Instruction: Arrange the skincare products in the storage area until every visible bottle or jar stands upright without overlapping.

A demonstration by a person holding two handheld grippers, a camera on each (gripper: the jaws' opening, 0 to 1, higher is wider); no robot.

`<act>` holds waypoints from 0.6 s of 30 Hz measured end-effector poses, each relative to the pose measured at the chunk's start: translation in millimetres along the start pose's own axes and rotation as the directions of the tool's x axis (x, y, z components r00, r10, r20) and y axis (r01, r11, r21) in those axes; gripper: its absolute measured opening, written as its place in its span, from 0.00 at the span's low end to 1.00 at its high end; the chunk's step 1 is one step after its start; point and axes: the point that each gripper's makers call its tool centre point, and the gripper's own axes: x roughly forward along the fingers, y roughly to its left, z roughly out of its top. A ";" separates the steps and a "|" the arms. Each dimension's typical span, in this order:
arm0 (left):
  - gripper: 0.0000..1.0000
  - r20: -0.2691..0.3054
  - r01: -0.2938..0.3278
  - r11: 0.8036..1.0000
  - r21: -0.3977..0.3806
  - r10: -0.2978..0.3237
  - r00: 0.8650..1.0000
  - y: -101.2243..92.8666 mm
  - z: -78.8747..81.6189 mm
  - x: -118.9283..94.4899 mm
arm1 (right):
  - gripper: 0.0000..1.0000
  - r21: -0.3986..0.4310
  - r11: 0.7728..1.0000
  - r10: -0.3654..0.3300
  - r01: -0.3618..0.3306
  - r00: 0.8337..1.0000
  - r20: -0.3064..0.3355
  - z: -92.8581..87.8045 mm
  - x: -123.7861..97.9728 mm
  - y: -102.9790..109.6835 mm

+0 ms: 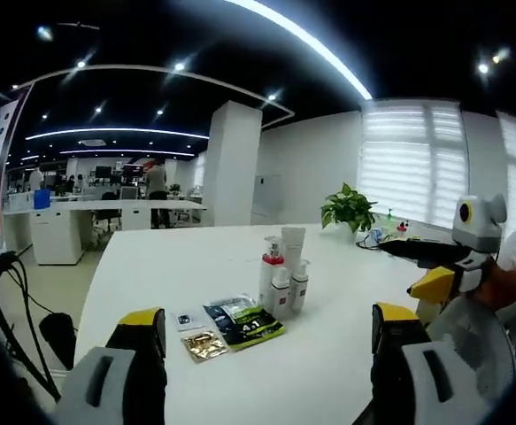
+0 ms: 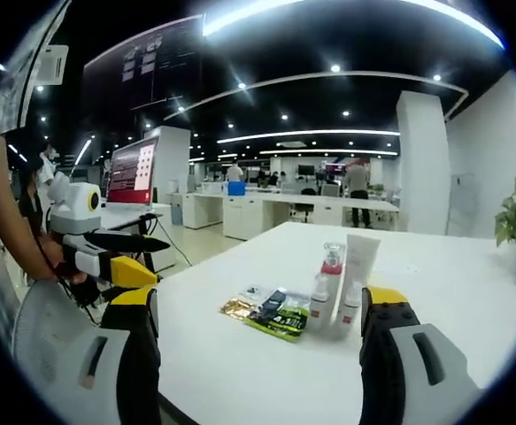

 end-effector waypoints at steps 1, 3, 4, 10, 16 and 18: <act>1.00 0.001 0.000 1.000 0.001 0.000 1.000 1.4 -0.3 -0.3 | 0.92 -0.002 1.000 -0.001 0.001 1.000 -0.003 -0.6 0.0 -0.4; 1.00 0.010 0.001 1.000 0.005 -0.002 1.000 1.6 1.2 -0.3 | 0.92 -0.004 1.000 -0.006 0.006 1.000 -0.008 -1.0 -0.3 -1.3; 1.00 0.012 0.000 1.000 0.008 0.000 1.000 2.5 1.3 -0.4 | 0.91 -0.004 1.000 -0.009 0.009 1.000 -0.010 -1.2 -0.3 -1.9; 1.00 0.022 0.001 1.000 0.020 -0.002 1.000 4.8 1.9 -0.6 | 0.91 -0.003 1.000 -0.015 0.015 1.000 -0.009 -0.9 -0.6 -2.7; 1.00 0.034 -0.008 1.000 0.018 0.007 0.999 1.0 5.7 -4.6 | 0.91 0.000 1.000 -0.016 0.016 1.000 -0.001 0.6 -1.1 -2.4; 1.00 0.037 -0.011 1.000 0.021 0.010 0.999 1.4 5.2 -3.6 | 0.91 -0.001 1.000 -0.014 0.014 1.000 -0.001 0.8 -0.9 -1.8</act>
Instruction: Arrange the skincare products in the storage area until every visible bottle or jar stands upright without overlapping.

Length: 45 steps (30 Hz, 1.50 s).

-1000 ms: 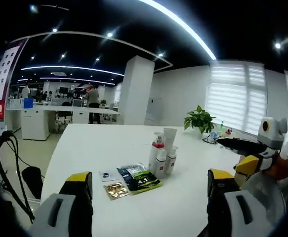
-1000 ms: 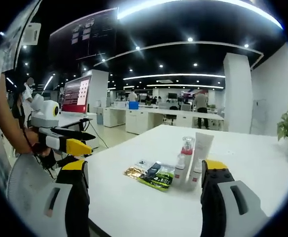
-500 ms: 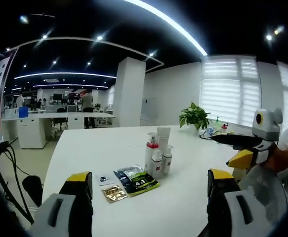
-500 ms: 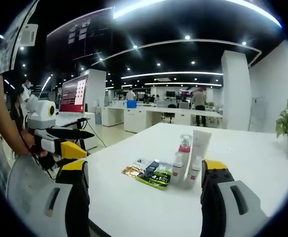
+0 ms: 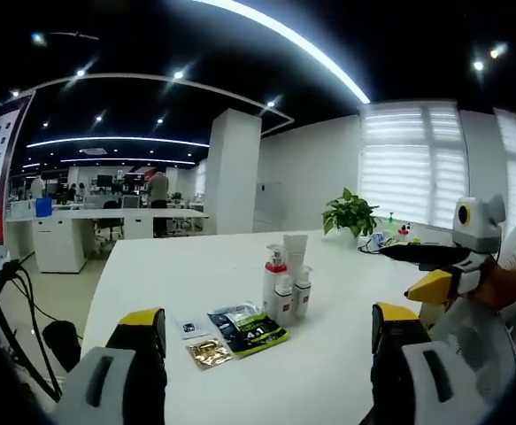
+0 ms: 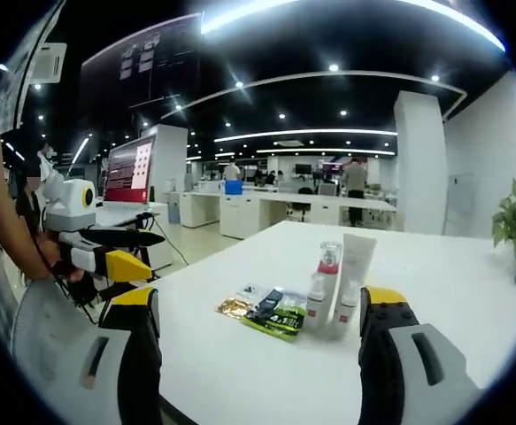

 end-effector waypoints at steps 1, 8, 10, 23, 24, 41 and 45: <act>1.00 0.004 0.001 1.000 0.004 -0.001 1.000 -5.4 3.5 -1.0 | 0.91 -0.002 1.000 0.002 -0.002 1.000 0.001 0.1 0.0 0.6; 1.00 0.019 -0.003 1.000 0.014 0.003 1.000 -16.6 13.2 -4.0 | 0.91 -0.003 1.000 0.007 -0.007 1.000 0.005 1.0 -0.7 1.7; 1.00 0.024 -0.005 1.000 0.019 0.004 1.000 -17.8 15.1 -5.5 | 0.91 -0.003 1.000 0.012 -0.012 1.000 0.003 0.5 -0.5 2.7; 1.00 0.047 -0.016 0.999 0.040 0.014 0.999 -8.8 17.5 -6.2 | 0.91 -0.007 1.000 0.025 -0.025 1.000 -0.001 -0.1 -0.8 6.1; 1.00 0.049 -0.015 0.999 0.040 0.013 0.999 -9.3 18.6 -6.4 | 0.91 -0.007 1.000 0.026 -0.026 1.000 -0.001 0.1 -0.9 6.3; 1.00 0.054 -0.034 0.997 0.072 0.030 0.998 -5.1 19.7 -10.2 | 0.91 0.005 0.999 0.036 -0.036 0.999 0.007 1.5 -0.8 7.8; 1.00 0.060 -0.045 0.997 0.065 0.041 0.997 -2.0 19.7 -9.3 | 0.91 0.011 0.999 0.034 -0.034 0.999 0.006 1.3 -0.6 6.8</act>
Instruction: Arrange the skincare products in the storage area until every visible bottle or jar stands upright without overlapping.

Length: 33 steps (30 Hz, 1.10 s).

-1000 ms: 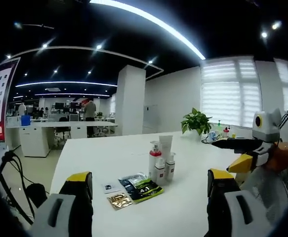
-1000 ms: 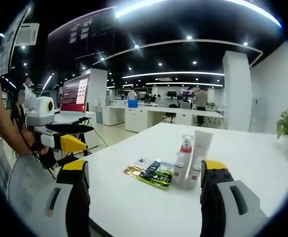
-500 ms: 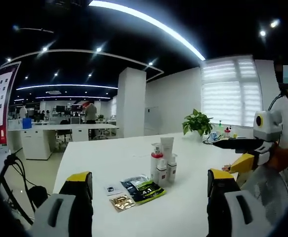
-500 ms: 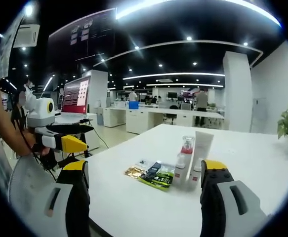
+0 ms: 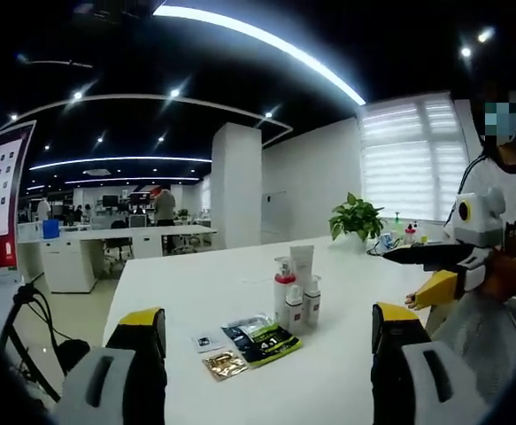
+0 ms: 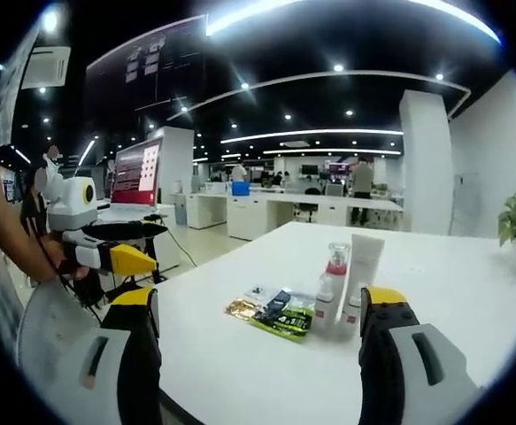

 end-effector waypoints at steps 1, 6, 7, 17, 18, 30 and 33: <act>1.00 0.001 -0.001 1.000 0.000 0.001 1.000 0.3 0.0 0.2 | 0.91 0.000 1.000 0.000 0.000 1.000 -0.001 -0.1 0.0 0.1; 1.00 0.007 0.003 1.000 0.003 -0.003 1.000 0.0 1.4 -1.2 | 0.91 0.003 1.000 0.004 -0.004 1.000 -0.007 -1.3 0.3 0.7; 1.00 0.007 0.003 1.000 0.002 -0.003 1.000 -0.1 1.4 -1.3 | 0.91 0.003 1.000 0.003 -0.003 1.000 -0.007 -1.3 0.3 0.7; 1.00 0.002 0.009 1.000 -0.006 -0.009 1.000 2.2 -0.8 -0.1 | 0.91 0.004 1.000 0.000 0.000 1.000 -0.013 -2.8 1.1 -0.1; 1.00 0.001 0.011 1.000 -0.008 -0.011 1.000 2.0 -1.4 0.0 | 0.91 0.003 1.000 -0.002 0.002 1.000 -0.013 -2.8 1.1 -0.5; 1.00 -0.005 0.024 1.000 -0.011 -0.024 1.000 -5.8 1.2 -0.1 | 0.91 0.000 1.000 -0.007 0.007 0.999 -0.032 -6.4 2.3 -1.3; 1.00 -0.012 0.028 1.000 -0.011 -0.028 1.000 -6.8 0.2 0.9 | 0.91 0.000 1.000 -0.010 0.010 0.999 -0.033 -6.8 2.2 -2.0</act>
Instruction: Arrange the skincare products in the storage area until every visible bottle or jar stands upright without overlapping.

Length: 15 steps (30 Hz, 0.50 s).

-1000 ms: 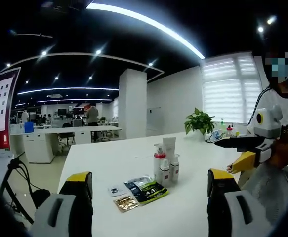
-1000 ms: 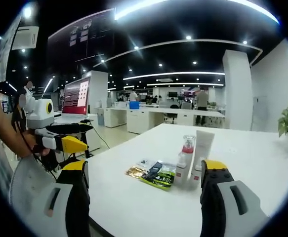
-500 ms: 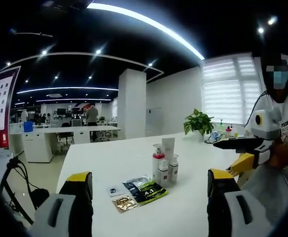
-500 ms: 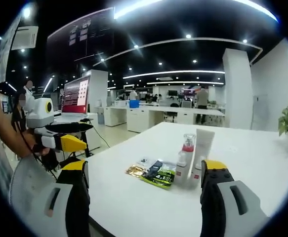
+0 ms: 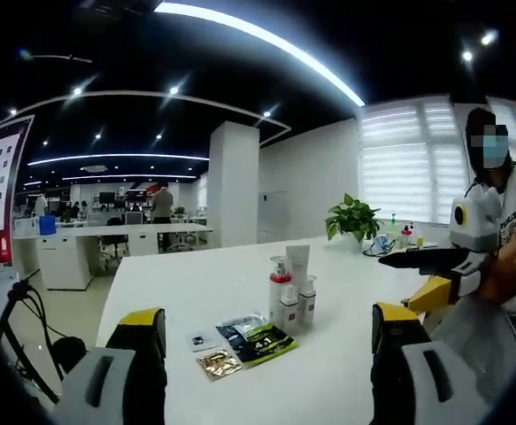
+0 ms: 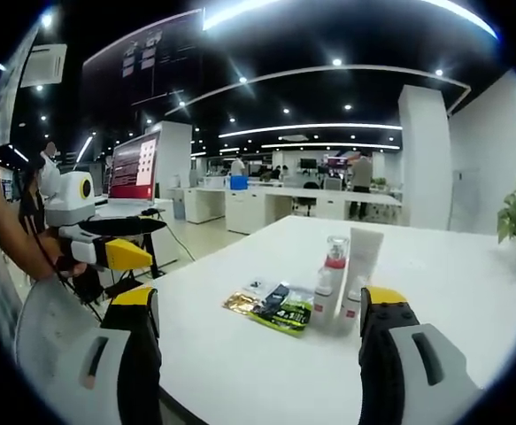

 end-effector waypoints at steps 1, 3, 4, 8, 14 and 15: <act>1.00 -0.002 0.002 1.000 0.002 -0.002 1.000 -1.2 -0.1 0.3 | 0.91 0.001 1.000 -0.001 0.001 1.000 0.000 0.1 0.0 -0.1; 1.00 -0.004 0.006 1.000 0.002 -0.006 1.000 -1.8 -0.6 0.5 | 0.91 0.000 1.000 -0.002 0.002 1.000 0.001 0.2 0.0 -0.3; 1.00 -0.005 0.006 1.000 0.003 -0.006 1.000 -2.3 -0.5 0.5 | 0.91 0.000 1.000 -0.003 0.003 1.000 -0.002 -0.3 0.1 -0.5; 0.99 -0.007 0.006 1.000 0.002 -0.006 1.000 -2.5 -0.5 0.4 | 0.91 0.001 1.000 -0.001 0.001 1.000 -0.004 -0.7 0.5 -0.1; 0.99 -0.005 0.000 1.000 0.000 0.000 1.000 1.3 -1.1 -0.1 | 0.91 0.001 1.000 0.003 -0.003 1.000 -0.006 -0.9 1.0 0.7; 0.99 -0.006 0.000 1.000 -0.001 0.000 1.000 1.4 -1.2 -0.1 | 0.91 0.001 1.000 0.002 -0.002 1.000 -0.007 -1.1 0.9 0.5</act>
